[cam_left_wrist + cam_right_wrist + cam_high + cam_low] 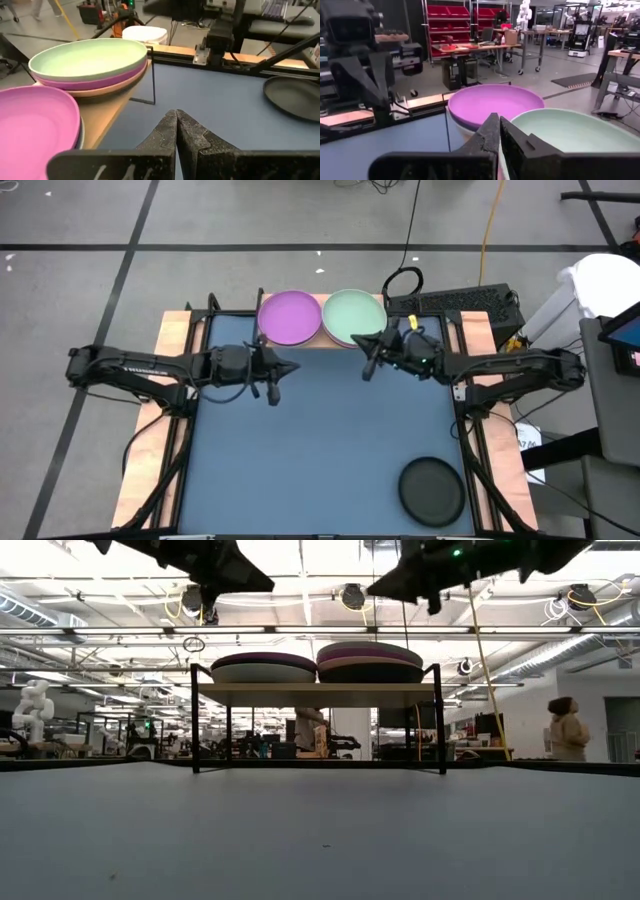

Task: Place and stack plates onto a shelf
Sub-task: Stack the green plate on top of the purple plate on the shelf

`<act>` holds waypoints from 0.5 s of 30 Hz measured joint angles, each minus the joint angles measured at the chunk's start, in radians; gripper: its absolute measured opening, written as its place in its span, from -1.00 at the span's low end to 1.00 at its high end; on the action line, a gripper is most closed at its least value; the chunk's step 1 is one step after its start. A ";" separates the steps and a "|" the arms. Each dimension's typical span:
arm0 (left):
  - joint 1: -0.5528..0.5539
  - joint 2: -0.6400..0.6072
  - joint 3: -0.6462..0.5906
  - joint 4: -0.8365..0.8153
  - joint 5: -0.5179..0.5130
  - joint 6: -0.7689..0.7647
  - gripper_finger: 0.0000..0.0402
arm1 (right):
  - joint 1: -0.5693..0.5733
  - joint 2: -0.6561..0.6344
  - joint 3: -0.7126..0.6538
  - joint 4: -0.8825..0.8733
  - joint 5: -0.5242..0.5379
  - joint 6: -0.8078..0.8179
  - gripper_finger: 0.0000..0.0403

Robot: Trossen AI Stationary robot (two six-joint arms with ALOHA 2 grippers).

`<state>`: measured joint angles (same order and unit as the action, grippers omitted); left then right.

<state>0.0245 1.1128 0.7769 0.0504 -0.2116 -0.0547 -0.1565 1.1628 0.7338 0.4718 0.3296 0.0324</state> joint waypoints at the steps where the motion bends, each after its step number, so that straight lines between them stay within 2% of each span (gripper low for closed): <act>1: 0.003 0.006 0.000 0.006 0.000 0.007 -0.98 | 0.008 0.026 0.000 0.025 0.013 -0.002 -1.00; 8: 0.005 0.025 0.000 0.041 0.000 0.024 -0.98 | 0.014 0.161 0.000 0.126 0.093 -0.026 -1.00; 15: 0.005 0.026 0.000 0.058 0.000 0.018 -0.98 | 0.011 0.219 0.006 0.145 0.143 -0.052 -1.00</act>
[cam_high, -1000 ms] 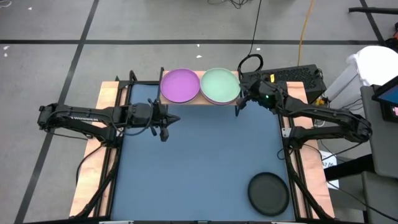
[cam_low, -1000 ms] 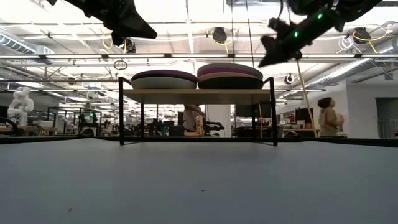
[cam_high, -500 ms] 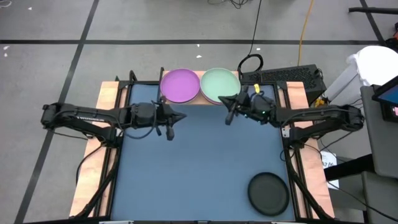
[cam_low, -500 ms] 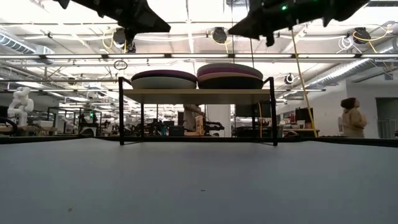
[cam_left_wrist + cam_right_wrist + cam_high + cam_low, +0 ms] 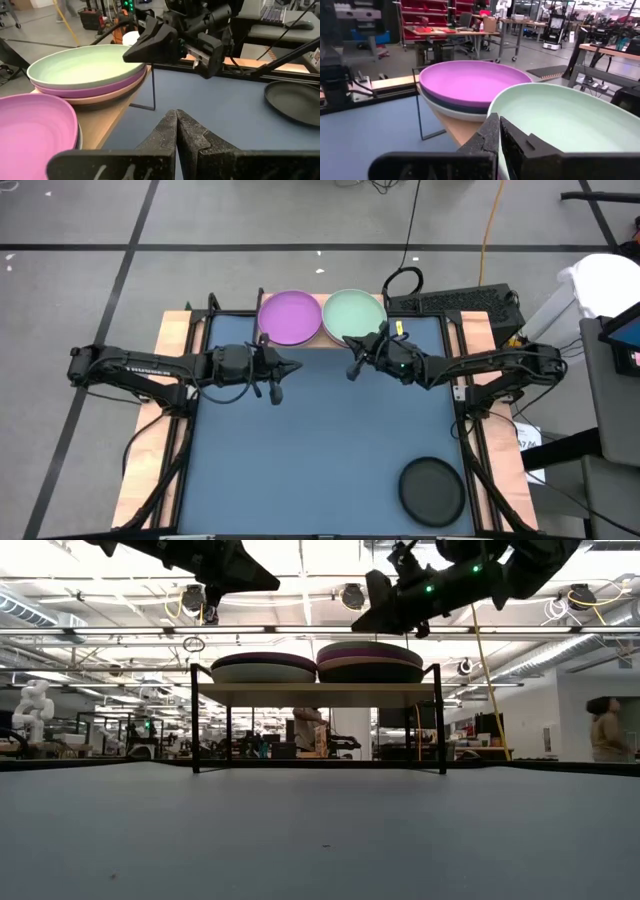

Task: Place and stack plates onto a shelf
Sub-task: Stack the green plate on top of the purple plate on the shelf

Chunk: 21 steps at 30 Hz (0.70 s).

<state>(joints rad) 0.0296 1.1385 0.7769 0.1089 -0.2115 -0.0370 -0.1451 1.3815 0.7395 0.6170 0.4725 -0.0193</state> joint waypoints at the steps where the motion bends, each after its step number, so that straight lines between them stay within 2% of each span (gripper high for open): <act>1: 0.000 0.000 0.000 -0.002 0.000 -0.002 -0.98 | 0.000 0.004 0.000 0.000 0.000 0.000 -1.00; 21: -0.009 0.000 0.000 -0.003 0.000 -0.027 -0.98 | -0.004 0.008 0.001 -0.076 0.029 0.026 -1.00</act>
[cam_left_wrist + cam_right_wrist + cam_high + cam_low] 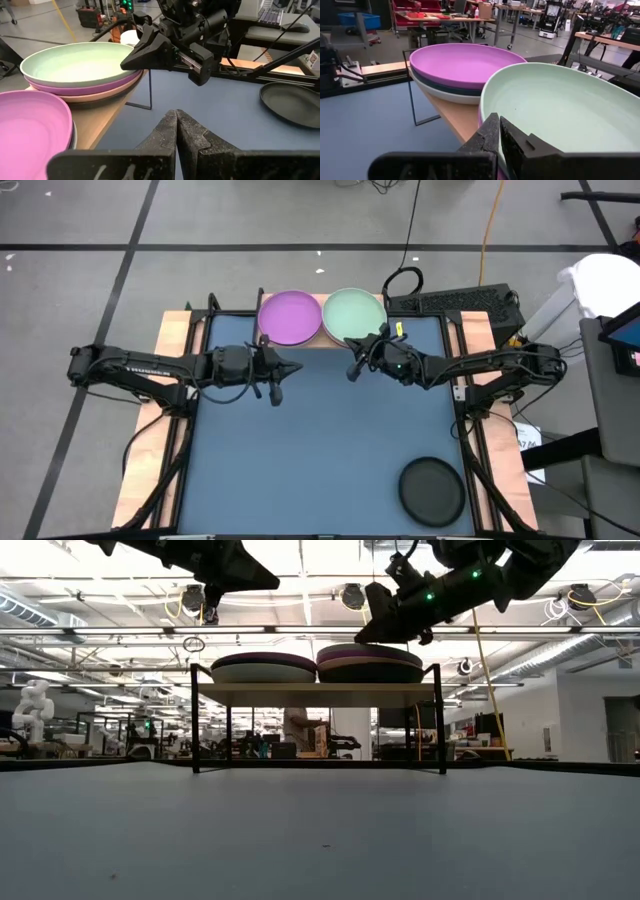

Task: Place and stack plates onto a shelf
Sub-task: Stack the green plate on top of the purple plate on the shelf

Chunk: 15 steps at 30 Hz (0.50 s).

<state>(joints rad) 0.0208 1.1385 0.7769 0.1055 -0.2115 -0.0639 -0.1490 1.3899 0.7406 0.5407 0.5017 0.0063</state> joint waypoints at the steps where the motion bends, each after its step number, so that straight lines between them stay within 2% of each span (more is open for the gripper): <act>1: 0.000 0.000 0.000 0.000 0.000 0.000 -0.98 | 0.000 0.000 0.000 0.000 0.000 0.000 -1.00; 7: 0.000 0.000 0.000 -0.005 0.000 0.002 -0.98 | 0.009 -0.008 0.000 -0.008 -0.002 -0.003 -1.00; 11: 0.001 0.000 0.000 -0.005 -0.001 0.007 -0.98 | 0.042 -0.073 0.001 0.017 -0.004 -0.021 -1.00; 15: 0.016 0.000 0.000 0.041 -0.074 0.040 -0.98 | 0.105 -0.164 0.001 -0.028 0.000 -0.043 -1.00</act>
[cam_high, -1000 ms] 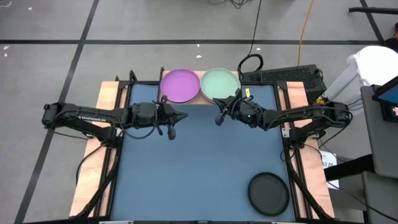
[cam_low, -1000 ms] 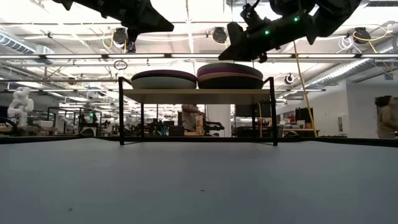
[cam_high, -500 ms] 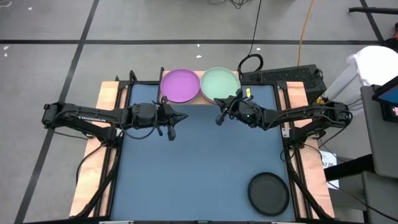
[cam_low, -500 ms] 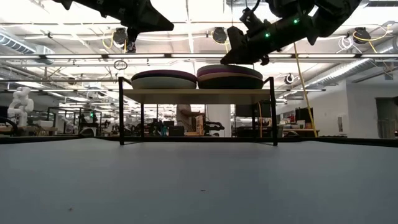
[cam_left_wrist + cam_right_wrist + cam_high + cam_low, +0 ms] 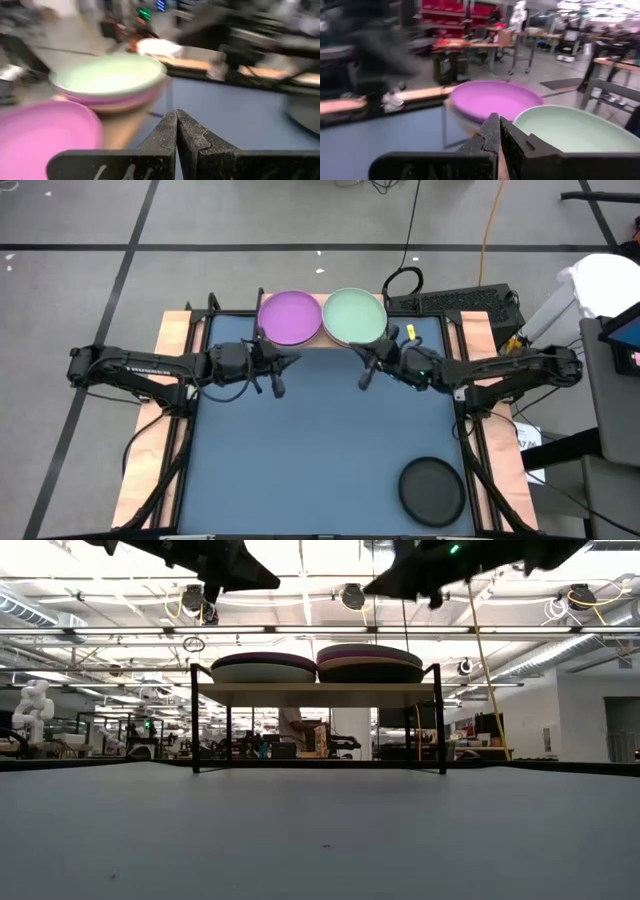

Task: Place and stack plates onto a shelf
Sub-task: Stack the green plate on top of the purple plate on the shelf

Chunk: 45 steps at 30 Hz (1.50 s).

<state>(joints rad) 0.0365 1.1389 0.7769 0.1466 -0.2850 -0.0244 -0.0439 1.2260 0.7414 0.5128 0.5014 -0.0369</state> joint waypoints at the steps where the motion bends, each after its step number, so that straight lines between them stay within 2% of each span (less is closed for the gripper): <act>1: 0.009 0.000 0.000 0.019 -0.023 0.012 -0.98 | 0.022 -0.027 0.000 -0.038 0.006 -0.003 -1.00; 5: 0.070 0.021 0.001 0.116 -0.013 0.063 -0.98 | 0.111 -0.137 0.000 -0.250 0.056 0.034 -1.00; 9: 0.156 0.082 0.016 0.224 0.098 0.103 -0.98 | 0.185 -0.228 0.000 -0.360 0.078 0.112 -1.00; 13: 0.236 0.186 0.085 0.234 0.196 0.116 -0.98 | 0.260 -0.267 0.000 -0.477 0.074 0.144 -1.00; 18: 0.289 0.315 0.190 0.258 0.215 0.148 -0.98 | 0.362 -0.260 -0.002 -0.639 -0.011 0.210 -1.00; 22: 0.323 0.396 0.240 0.243 0.215 0.144 -0.98 | 0.426 -0.238 -0.029 -0.650 -0.043 0.210 -1.00; 29: 0.381 0.476 0.250 0.240 0.215 0.087 -0.98 | 0.475 -0.238 -0.048 -0.657 -0.085 0.177 -1.00; 45: 0.395 0.479 0.250 0.180 0.215 0.048 -0.98 | 0.504 -0.240 -0.048 -0.666 -0.086 0.174 -1.00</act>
<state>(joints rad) 0.4317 1.6180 1.0264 0.3261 -0.0696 0.0231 0.4603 0.9863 0.6937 -0.1536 0.4156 0.1375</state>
